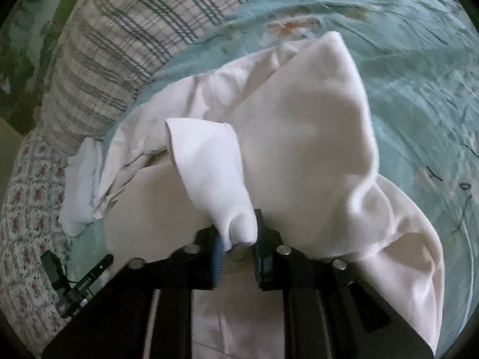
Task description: Fold large clothes
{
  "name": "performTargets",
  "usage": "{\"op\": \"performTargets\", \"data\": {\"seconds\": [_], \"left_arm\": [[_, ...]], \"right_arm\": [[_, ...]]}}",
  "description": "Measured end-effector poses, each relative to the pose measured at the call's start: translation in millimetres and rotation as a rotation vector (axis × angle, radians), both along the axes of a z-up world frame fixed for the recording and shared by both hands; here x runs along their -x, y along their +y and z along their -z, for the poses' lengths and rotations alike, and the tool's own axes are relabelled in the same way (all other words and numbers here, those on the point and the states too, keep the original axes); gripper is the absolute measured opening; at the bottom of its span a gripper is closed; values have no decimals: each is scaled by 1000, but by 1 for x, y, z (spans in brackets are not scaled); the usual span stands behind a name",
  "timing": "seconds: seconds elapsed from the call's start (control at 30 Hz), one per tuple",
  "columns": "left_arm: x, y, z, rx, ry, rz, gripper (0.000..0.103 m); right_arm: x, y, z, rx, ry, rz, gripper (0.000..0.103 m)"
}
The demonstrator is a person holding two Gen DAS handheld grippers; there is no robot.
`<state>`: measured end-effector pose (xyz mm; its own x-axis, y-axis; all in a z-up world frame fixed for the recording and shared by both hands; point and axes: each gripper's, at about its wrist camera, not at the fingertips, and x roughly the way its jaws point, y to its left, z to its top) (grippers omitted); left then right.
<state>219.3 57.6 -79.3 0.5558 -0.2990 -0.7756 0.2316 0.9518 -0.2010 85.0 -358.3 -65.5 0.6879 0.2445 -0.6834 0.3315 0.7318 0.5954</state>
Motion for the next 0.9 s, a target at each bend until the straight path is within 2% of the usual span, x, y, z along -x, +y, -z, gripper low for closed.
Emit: {"op": "performTargets", "data": {"seconds": [0.03, 0.13, 0.17, 0.23, 0.27, 0.3, 0.37, 0.4, 0.47, 0.53, 0.63, 0.67, 0.7, 0.77, 0.83, 0.9], "left_arm": [[0, 1, 0, 3, 1, 0, 27], [1, 0, 1, 3, -3, -1, 27], [1, -1, 1, -3, -6, -2, 27], [2, -5, 1, -23, -14, -2, 28], [2, -6, 1, -30, -16, -2, 28], [2, -7, 1, -35, -17, -1, 28], [2, -5, 1, -30, -15, 1, 28], [1, -3, 1, -21, -13, 2, 28], [1, -1, 2, -10, -10, 6, 28], [1, 0, 3, -8, -11, 8, 28], [1, -3, 0, -19, 0, 4, 29], [0, -3, -3, -11, 14, 2, 32], [-2, -3, -9, 20, 31, 3, 37], [-5, -3, -22, 78, 38, 12, 37], [-13, -3, -43, 129, 14, 16, 44], [-26, -3, -60, 176, -2, 13, 55]], "right_arm": [[1, -4, -2, 4, 11, 29, 35], [9, -10, -18, 124, 19, 144, 35], [16, -10, -31, 179, -6, 185, 36], [18, -6, -45, 211, -65, 170, 43], [12, 3, -50, 225, -91, 102, 51], [5, 11, -50, 229, -90, 53, 53], [-11, 24, -41, 179, -87, -46, 54], [-16, 26, -34, 172, -67, -62, 54], [-26, 22, -13, 185, 26, -55, 52], [-22, 11, -5, 147, 18, -22, 42], [-11, 5, -15, 164, 16, 33, 44], [-9, 7, -22, 161, -2, 36, 45], [-8, 6, -25, 150, -14, 31, 45], [-9, 2, -33, 105, -42, 7, 45], [-23, 2, -38, 59, -61, -25, 46], [-37, 8, -47, -22, -99, -80, 48]]}}
